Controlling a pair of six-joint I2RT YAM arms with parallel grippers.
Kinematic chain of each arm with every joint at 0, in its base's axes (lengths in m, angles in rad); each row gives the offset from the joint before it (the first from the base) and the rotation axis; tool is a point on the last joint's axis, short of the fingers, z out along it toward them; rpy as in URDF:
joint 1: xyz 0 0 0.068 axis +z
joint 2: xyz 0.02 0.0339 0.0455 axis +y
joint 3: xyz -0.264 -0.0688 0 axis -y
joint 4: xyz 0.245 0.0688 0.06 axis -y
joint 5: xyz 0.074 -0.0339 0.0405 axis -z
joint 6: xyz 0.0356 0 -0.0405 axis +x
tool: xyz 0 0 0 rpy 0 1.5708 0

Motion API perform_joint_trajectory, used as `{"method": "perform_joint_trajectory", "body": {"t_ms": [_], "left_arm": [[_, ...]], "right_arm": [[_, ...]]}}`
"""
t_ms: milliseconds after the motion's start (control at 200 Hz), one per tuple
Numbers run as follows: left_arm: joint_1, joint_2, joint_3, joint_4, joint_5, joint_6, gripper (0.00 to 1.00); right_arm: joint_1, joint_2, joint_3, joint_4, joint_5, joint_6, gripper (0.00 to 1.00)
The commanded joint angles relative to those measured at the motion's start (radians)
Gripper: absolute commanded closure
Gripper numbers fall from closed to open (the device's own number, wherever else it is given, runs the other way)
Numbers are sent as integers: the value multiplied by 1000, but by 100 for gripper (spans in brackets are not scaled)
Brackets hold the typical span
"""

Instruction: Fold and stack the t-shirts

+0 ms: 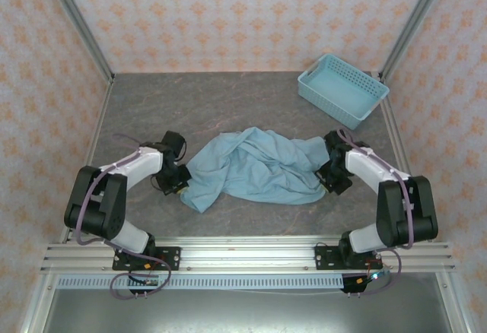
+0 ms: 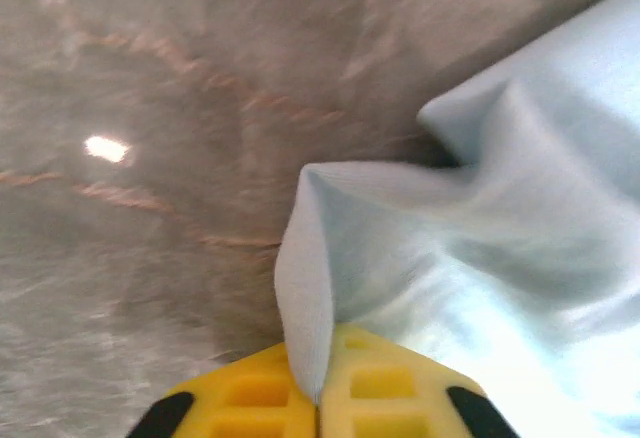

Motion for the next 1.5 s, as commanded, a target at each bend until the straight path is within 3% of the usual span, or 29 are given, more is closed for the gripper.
{"method": "perform_joint_trajectory", "body": {"t_ms": [0,450,605,746,846,1056,1386,1496], "left_arm": [[-7,22,33,69,-46,-17,100],[209,-278,612,-12,-101,-204,100],[221,-410,736,18,-202,-271,100],[225,-440,947,-44,-238,-248,100],[225,-424,1077,-68,-238,-252,100],[228,-280,1272,-152,-223,-227,100],[351,37,1377,-195,-73,-179,100],[392,118,1396,-137,-27,-160,100]], "right_arm": [[4,-72,56,12,-26,-13,100],[18,24,858,-34,-81,-156,100],[23,-45,967,28,-110,-159,100],[23,-175,975,106,-129,-153,100],[24,-232,983,136,-137,-132,100],[31,-193,985,214,-219,-20,100],[74,150,1026,411,-312,57,100],[75,324,1144,477,-358,67,100]]}}
